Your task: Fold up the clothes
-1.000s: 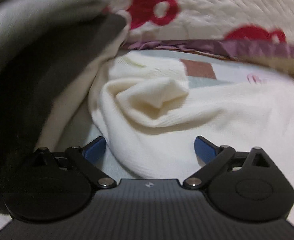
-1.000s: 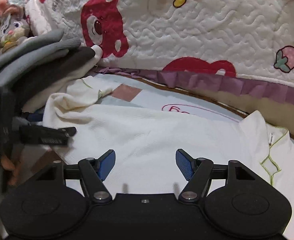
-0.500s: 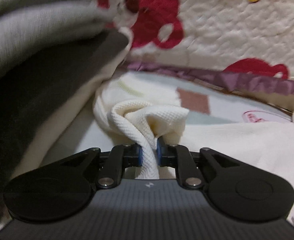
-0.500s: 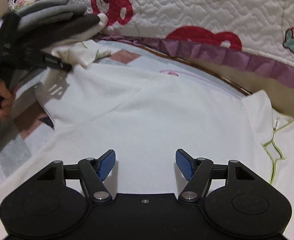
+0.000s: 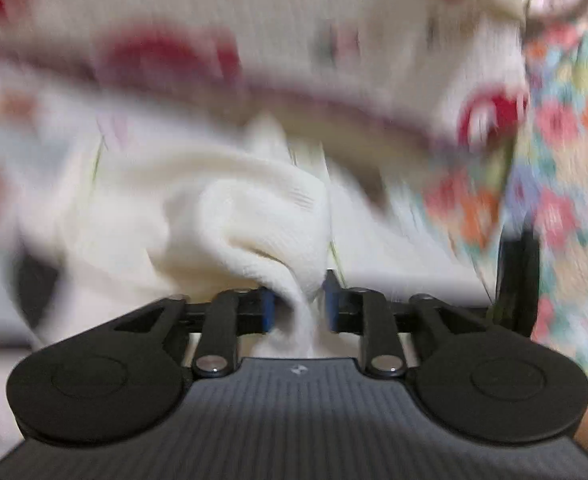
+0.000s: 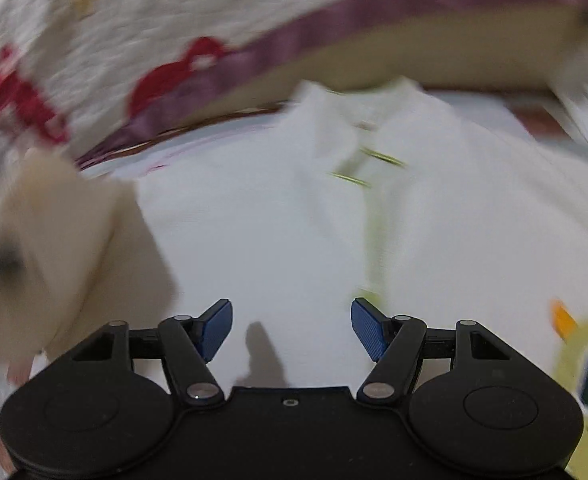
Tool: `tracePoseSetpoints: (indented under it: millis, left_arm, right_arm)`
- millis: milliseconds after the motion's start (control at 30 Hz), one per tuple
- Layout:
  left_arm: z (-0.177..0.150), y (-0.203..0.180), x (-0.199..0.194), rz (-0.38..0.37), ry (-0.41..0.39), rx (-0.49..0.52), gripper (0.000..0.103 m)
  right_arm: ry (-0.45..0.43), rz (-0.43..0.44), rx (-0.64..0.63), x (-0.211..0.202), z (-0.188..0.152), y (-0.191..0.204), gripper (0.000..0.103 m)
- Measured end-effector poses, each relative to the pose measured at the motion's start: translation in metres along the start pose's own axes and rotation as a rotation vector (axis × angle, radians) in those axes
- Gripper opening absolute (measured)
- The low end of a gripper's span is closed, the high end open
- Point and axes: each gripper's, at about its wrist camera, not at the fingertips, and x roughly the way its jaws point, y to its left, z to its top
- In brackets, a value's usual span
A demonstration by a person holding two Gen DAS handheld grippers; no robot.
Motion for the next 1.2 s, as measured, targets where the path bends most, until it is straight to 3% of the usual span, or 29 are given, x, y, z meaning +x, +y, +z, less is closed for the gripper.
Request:
tracePoseSetpoints:
  millis: [100,233,367,433,467,500,567,667,733,867,1067,1200]
  left_arm:
    - [-0.014,0.018,0.023,0.035,0.121,-0.085,0.044]
    - [-0.006,0.022,0.018,-0.024,0.193,-0.056,0.053]
    - [0.008,0.017,-0.010,0.066,0.076,0.054,0.053]
    - [0.015,0.015,-0.024,0.110,0.018,0.110,0.053]
    - [0.018,0.016,-0.031,0.145,-0.018,0.137,0.053]
    - [0.021,0.019,-0.037,0.189,-0.050,0.158,0.053]
    - [0.025,0.031,-0.042,0.249,-0.071,0.171,0.053]
    - [0.027,0.052,-0.040,0.291,-0.044,0.114,0.051]
    - [0.028,0.057,-0.033,0.300,-0.036,0.118,0.050]
    - [0.028,0.065,-0.028,0.272,-0.037,0.082,0.045]
    - [0.020,0.062,-0.023,0.363,-0.013,0.163,0.036]
    - [0.015,0.060,-0.024,0.378,-0.015,0.196,0.036]
  right_arm:
    - [-0.006,-0.024,0.118,-0.012,0.002,-0.028,0.071]
    - [-0.031,0.012,0.108,-0.036,0.002,-0.035,0.069]
    - [-0.044,0.082,-0.019,-0.049,0.014,-0.017,0.063]
    - [-0.015,0.167,-0.121,-0.051,0.024,-0.001,0.046]
    - [0.022,0.249,-0.152,-0.052,0.027,0.008,0.029]
    - [0.064,0.343,-0.176,-0.054,0.029,0.017,0.027]
    - [0.097,0.409,-0.279,-0.059,0.031,0.039,0.027]
    - [0.116,0.346,-0.384,-0.048,0.037,0.064,0.027]
    - [0.143,0.281,-0.430,-0.033,0.043,0.077,0.033]
    - [0.205,0.218,-0.543,-0.013,0.045,0.100,0.033]
    - [0.244,0.178,-0.719,0.002,0.036,0.137,0.048]
    - [0.236,0.058,-0.813,0.027,0.025,0.148,0.052]
